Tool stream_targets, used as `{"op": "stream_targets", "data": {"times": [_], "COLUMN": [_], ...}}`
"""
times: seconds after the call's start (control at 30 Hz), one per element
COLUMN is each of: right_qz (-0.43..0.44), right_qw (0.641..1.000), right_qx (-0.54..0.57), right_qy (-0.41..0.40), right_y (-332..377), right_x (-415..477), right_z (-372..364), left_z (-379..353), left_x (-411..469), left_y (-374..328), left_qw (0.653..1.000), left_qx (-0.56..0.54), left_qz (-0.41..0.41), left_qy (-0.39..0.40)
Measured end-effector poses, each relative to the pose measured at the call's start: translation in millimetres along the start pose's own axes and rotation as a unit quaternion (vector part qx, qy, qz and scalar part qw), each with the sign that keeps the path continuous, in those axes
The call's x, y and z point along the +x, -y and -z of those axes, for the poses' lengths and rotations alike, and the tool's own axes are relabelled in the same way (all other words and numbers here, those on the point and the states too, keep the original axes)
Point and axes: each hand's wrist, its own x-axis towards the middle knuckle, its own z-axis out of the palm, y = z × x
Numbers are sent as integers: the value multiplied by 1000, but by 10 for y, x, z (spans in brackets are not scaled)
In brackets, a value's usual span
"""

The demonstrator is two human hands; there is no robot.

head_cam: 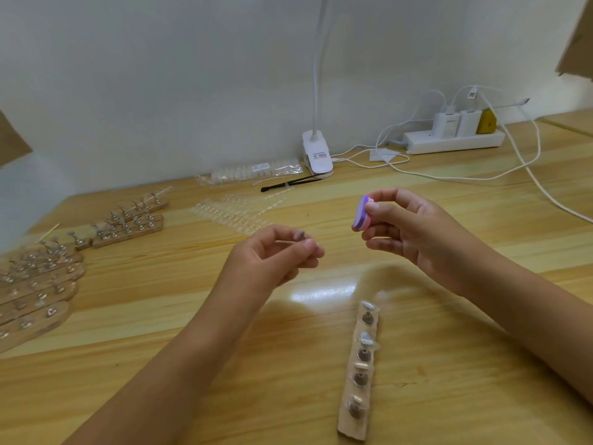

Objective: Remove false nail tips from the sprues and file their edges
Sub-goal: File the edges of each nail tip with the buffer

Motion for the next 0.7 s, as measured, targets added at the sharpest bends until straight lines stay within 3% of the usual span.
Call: {"op": "stream_targets", "data": {"times": [0.23, 0.7], "right_qz": [-10, 37], "right_qw": [998, 988], "right_qx": [-4, -69], "right_qy": [61, 137], "right_y": [-10, -1], "right_x": [-41, -120], "right_z": [-53, -116], "left_z": [-49, -83], "left_x": [33, -15], "left_y": [116, 110], "left_qw": [996, 999], "left_qx": [-81, 38], "left_qz": [28, -12], "left_qy": [-8, 27]}}
